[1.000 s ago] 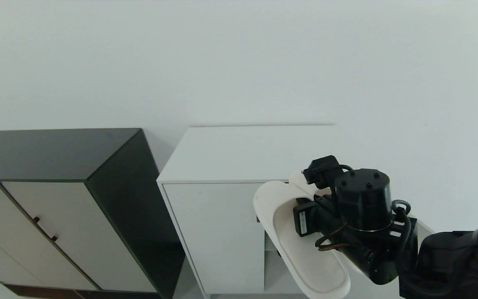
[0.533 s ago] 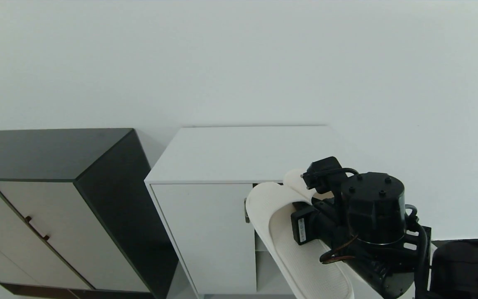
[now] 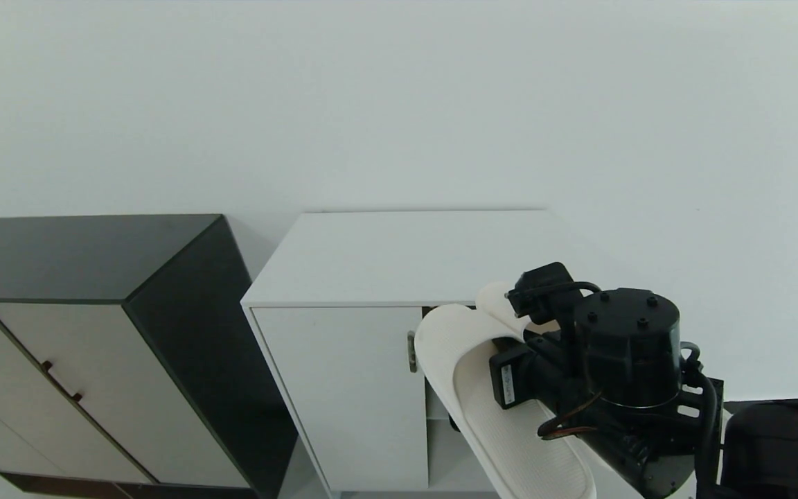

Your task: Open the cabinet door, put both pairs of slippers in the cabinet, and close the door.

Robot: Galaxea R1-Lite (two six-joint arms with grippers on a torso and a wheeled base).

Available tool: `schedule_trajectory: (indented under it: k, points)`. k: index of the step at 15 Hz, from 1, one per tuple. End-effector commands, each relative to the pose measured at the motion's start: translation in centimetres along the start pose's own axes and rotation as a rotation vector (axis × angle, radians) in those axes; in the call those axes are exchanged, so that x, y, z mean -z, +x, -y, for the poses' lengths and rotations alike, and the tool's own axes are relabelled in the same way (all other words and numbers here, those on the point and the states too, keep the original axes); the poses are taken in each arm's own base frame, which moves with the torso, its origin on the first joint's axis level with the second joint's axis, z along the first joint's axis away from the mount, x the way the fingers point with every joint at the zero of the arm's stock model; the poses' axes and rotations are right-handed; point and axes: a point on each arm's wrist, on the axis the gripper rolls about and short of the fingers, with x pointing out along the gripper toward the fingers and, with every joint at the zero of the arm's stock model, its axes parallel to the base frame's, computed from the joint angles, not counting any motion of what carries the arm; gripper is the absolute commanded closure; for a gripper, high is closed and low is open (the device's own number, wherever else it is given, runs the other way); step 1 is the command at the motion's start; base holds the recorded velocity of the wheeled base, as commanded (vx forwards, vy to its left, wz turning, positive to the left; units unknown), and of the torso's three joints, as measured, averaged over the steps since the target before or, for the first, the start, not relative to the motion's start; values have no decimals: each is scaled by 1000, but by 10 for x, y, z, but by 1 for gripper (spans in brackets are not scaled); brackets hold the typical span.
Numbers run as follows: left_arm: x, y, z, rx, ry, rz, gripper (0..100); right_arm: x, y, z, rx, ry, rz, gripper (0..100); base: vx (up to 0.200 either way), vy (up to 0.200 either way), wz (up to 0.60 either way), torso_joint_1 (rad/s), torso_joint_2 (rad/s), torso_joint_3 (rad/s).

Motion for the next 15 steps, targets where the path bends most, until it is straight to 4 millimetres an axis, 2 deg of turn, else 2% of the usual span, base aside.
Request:
schedule_trajectory:
  k: [1, 5, 15]
  points:
    - [0, 0, 0, 0, 0, -1, 100, 1, 1, -1, 1, -2, -4, 100, 0, 0, 0, 0, 0, 0]
    - [0, 0, 0, 0, 0, -1, 100, 2, 2, -1, 1, -3, -5, 100, 0, 0, 0, -85, 186, 109]
    - [0, 0, 0, 0, 0, -1, 100, 2, 2, -1, -2, -3, -5, 100, 0, 0, 0, -215, 535, 309]
